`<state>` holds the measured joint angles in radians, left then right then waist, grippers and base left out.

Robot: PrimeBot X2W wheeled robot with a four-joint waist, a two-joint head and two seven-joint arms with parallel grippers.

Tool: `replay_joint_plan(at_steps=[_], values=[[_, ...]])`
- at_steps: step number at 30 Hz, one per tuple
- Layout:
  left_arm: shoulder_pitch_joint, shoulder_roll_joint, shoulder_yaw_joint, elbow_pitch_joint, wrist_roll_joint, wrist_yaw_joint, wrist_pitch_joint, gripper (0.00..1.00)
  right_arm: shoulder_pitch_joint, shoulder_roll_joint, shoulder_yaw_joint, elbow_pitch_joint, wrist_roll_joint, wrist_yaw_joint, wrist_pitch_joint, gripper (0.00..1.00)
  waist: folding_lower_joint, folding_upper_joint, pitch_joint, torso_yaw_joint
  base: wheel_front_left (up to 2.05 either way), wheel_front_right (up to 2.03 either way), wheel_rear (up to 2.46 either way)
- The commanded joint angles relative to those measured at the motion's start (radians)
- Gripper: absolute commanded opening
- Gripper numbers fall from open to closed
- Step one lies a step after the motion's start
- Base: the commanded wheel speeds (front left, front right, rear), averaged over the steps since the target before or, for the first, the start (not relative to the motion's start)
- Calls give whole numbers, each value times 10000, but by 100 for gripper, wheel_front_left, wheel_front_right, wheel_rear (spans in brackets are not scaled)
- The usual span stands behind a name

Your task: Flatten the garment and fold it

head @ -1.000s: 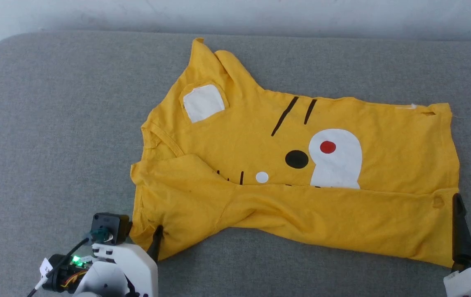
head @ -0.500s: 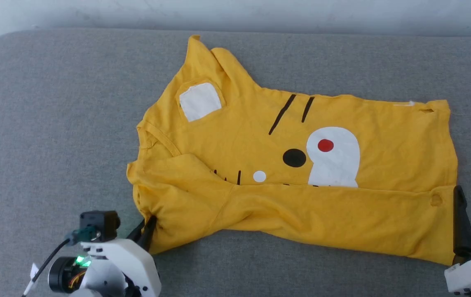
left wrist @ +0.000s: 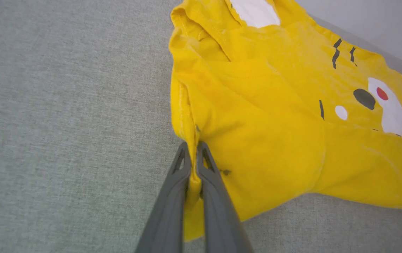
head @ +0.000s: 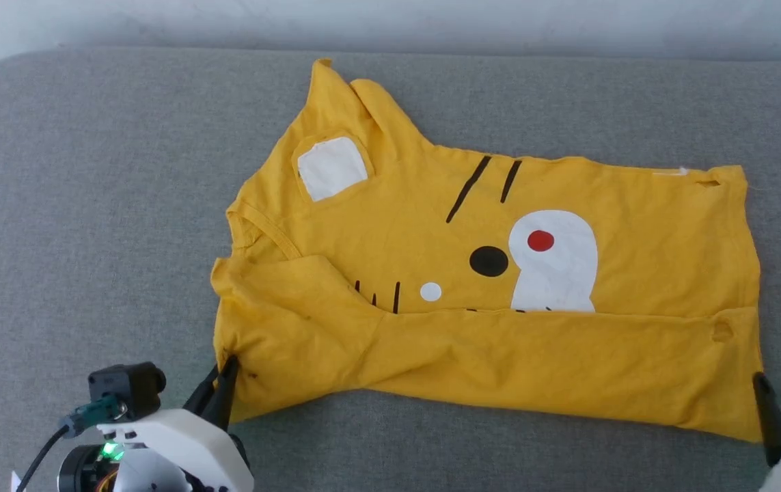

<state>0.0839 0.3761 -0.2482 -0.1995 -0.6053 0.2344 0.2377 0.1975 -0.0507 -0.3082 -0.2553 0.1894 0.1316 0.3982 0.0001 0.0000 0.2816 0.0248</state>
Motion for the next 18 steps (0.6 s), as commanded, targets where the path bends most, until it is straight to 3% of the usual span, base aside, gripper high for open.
replay_joint_plan(at_steps=[1, 15, 16, 18], values=[[-95, -33, -55, -87, 99, 39, 34, 0, 93, 5, -241, -111, 18, -9, 391, 100, -1, 0, 77, 43, 0, 0, 0], [-447, 67, -150, -80, 188, -19, 40, 0, 43, 5, -43, 841, 445, -9, 1657, 100, -1, 0, 338, 136, 0, 0, 0], [-455, 77, -149, -79, 192, -16, 39, 0, 25, 5, -10, 941, 499, -9, 1719, 76, -1, 0, 343, 143, 0, 0, 0], [-477, 79, -165, -61, 193, -17, 41, 0, -29, 5, 64, 1046, 518, -9, 1766, 0, -1, 0, 338, 161, 0, 0, 0]])
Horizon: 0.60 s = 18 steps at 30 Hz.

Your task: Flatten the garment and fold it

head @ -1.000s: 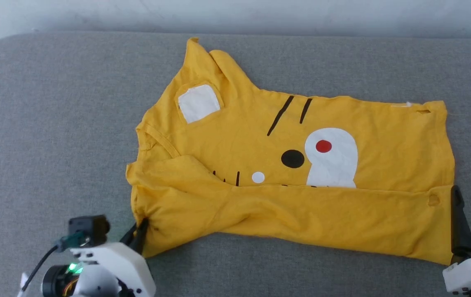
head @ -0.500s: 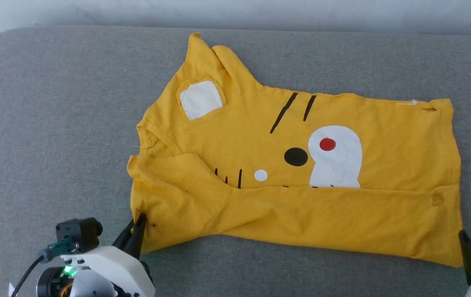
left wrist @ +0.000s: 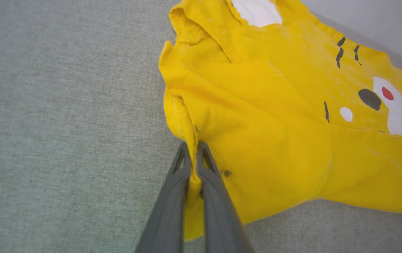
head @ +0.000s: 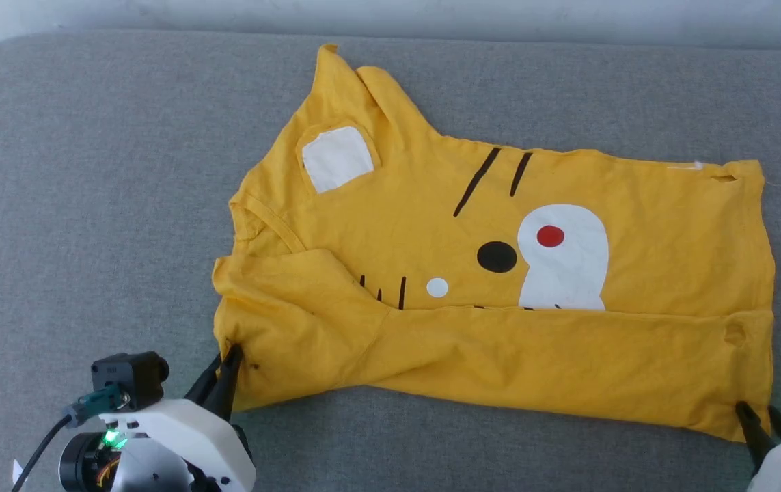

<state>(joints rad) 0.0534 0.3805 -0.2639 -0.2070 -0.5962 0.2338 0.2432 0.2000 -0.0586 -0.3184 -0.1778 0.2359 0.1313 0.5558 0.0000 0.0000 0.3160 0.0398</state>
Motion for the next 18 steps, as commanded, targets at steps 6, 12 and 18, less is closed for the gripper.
replay_joint_plan(at_steps=[6, 12, 18], values=[[-108, -98, 87, 64, -55, 32, -196, 0, -212, 83, 239, 75, 315, -6, 119, 0, 0, 0, -212, 2, 0, 0, 0], [354, -61, 567, -402, -648, 32, -229, 0, -244, 84, -85, -762, 296, -6, 253, 0, 0, 0, -684, -80, 0, 0, 0], [1321, 330, 1024, -1459, -1232, 116, 271, 0, 135, 84, -557, -1833, 438, -6, 937, 0, 0, 0, -1230, -105, 0, 0, 0]])
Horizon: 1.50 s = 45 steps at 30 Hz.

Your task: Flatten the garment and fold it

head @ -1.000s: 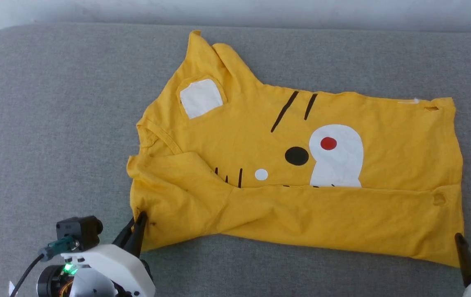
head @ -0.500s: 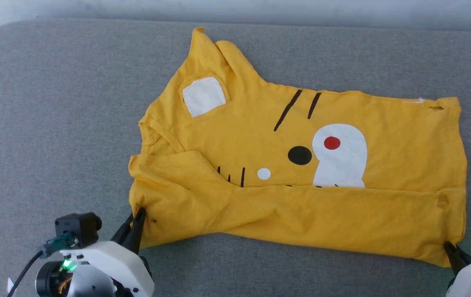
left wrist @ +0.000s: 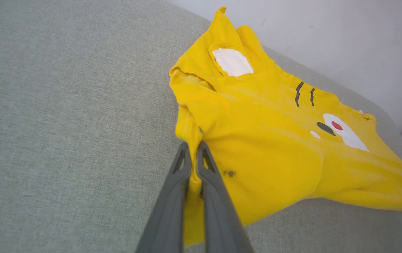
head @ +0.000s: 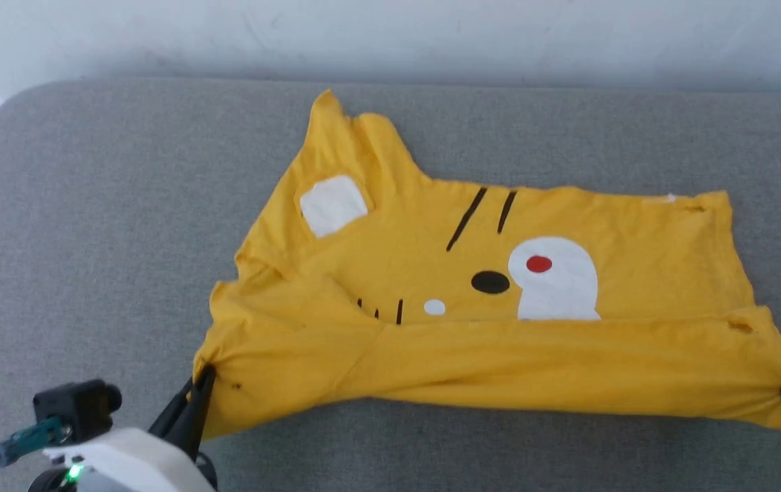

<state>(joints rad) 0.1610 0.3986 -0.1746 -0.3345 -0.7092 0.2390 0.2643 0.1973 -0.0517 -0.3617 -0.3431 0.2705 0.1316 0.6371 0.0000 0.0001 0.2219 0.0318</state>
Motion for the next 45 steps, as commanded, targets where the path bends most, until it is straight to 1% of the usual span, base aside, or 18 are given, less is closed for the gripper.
replay_joint_plan(at_steps=[1, 4, 7, 9, 12, 18, 22, 23, 24, 25, 26, 27, 31, 35, 39, 42, 44, 45], values=[[443, 229, 193, -360, -159, 81, 127, 0, 280, 14, -193, -343, 164, -9, 257, 0, 0, -1, -351, -29, 0, 0, 0], [1083, 407, 291, -782, -319, 159, 364, 0, 730, 15, -398, -716, 397, -9, 696, 0, 0, -1, -471, -33, 0, 0, 0], [1674, 481, 226, -963, -502, 167, 587, 0, 1207, 15, -535, -821, 715, -9, 1072, 0, 0, -1, -493, -35, 0, 0, 0], [2042, 457, 154, -989, -680, 134, 691, 0, 1535, 15, -556, -769, 938, -9, 1286, 0, 0, -1, -469, -50, 0, 0, 0], [2464, 262, 200, -916, -1023, 88, 599, 0, 2003, 15, -553, -665, 1079, -9, 1486, 0, 0, -1, -420, -43, 0, 0, 0], [2515, -58, 154, -179, -1256, -126, 261, 0, 2194, 15, -335, -137, 1101, -9, 1077, 0, 0, -1, -316, 7, 0, 0, 0], [1934, -294, -58, 734, -1247, -392, 46, 0, 1921, 15, 42, 462, 1172, -9, 536, 0, 0, -1, -258, 31, 0, 0, 0], [1767, -358, -103, 944, -1240, -435, 4, 18, 1854, 15, 128, 592, 1171, -9, 440, 0, 0, -1, -253, 37, 0, 0, 0], [1621, -405, -162, 1155, -1234, -481, -9, 42, 1780, 15, 185, 720, 1158, -9, 350, 0, 0, -1, -250, 35, 0, 0, 0], [1489, -442, -209, 1350, -1224, -523, -27, 89, 1705, 15, 224, 837, 1126, -9, 269, 20, 0, -1, -248, 30, 0, 0, 0], [1383, -458, -243, 1528, -1194, -533, -32, 100, 1639, 15, 279, 923, 1081, -9, 200, 46, 0, -1, -243, 18, 0, 0, 0], [1292, -445, -273, 1661, -1120, -541, -63, 100, 1570, 15, 329, 985, 1073, -9, 116, 100, 0, -1, -239, 3, 0, 0, 0], [1178, -466, -111, 1689, -1142, -587, -310, 100, 1342, 15, 297, 947, 1139, -9, -287, 100, 0, -1, -244, -43, 0, 0, 0], [1236, -260, 476, 987, -963, -415, -843, 100, 1164, 15, -101, 445, 1017, -9, -785, 100, 0, -1, -250, -83, 0, 0, 0], [691, 31, 1159, -42, -116, 95, -1680, 100, 677, 15, -460, -44, 450, -9, -1489, 100, 0, -1, -168, -112, 0, 0, 0], [-301, 349, 1271, -546, 599, 255, -1972, 100, 162, 15, -282, -295, 130, -9, -1948, 100, 0, -1, 71, -144, 0, 0, 0], [-1106, 779, 1092, -688, 1242, 230, -1878, 100, -292, 15, -58, -417, -16, -9, -2258, 100, 0, -1, 346, -246, 0, 0, 0], [-1605, 885, 999, -731, 1443, 243, -1781, 100, -525, 15, 99, -466, -149, -9, -2418, 100, 0, -1, 521, -300, 0, 0, 0]])
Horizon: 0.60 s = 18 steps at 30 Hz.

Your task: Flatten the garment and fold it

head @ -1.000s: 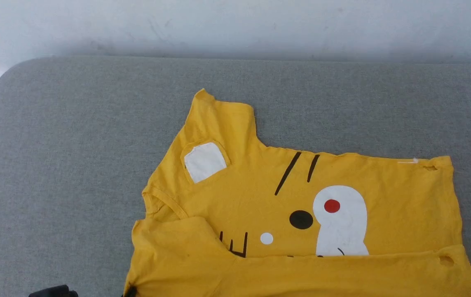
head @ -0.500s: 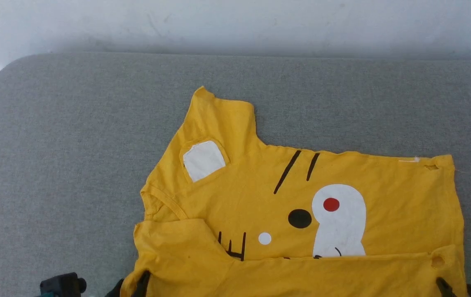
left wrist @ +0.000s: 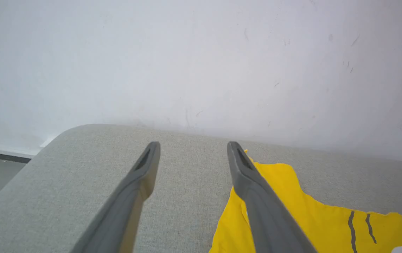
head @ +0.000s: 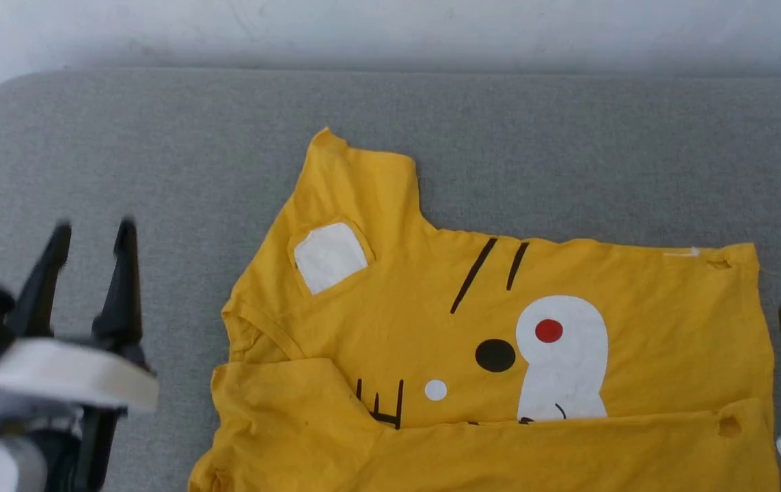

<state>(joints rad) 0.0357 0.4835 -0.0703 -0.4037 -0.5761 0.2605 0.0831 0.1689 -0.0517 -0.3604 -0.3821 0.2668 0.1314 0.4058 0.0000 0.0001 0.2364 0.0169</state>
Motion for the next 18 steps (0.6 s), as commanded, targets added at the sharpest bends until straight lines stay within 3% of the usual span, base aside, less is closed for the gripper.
replay_joint_plan(at_steps=[1, 5, 11, 14, 18], values=[[-900, 163, -210, -29, 321, -23, 179, 100, -460, 15, 191, -80, -218, -7, -269, 100, 0, -1, 541, -192, 0, 0, 0], [-3446, 643, -1017, 424, 913, -702, 880, 100, -1131, 15, 581, 175, -155, -7, -638, 100, 0, -1, 1283, -271, 0, 0, 0], [-6971, 711, -2064, 2166, 589, -2404, 1844, 100, -1638, 15, 970, 409, -166, -7, -901, 100, 0, -1, 2312, -472, 0, 0, 0], [-8049, 715, -2611, 3123, 491, -3117, 2435, 100, -1777, 15, 1016, 547, -203, -7, -989, 100, 0, -1, 2672, -631, 0, 0, 0], [-8751, 763, -3203, 4136, 88, -3636, 3102, 100, -1895, 15, 1119, 677, -125, -7, -1067, 100, 0, -1, 3046, -889, 0, 0, 0]])
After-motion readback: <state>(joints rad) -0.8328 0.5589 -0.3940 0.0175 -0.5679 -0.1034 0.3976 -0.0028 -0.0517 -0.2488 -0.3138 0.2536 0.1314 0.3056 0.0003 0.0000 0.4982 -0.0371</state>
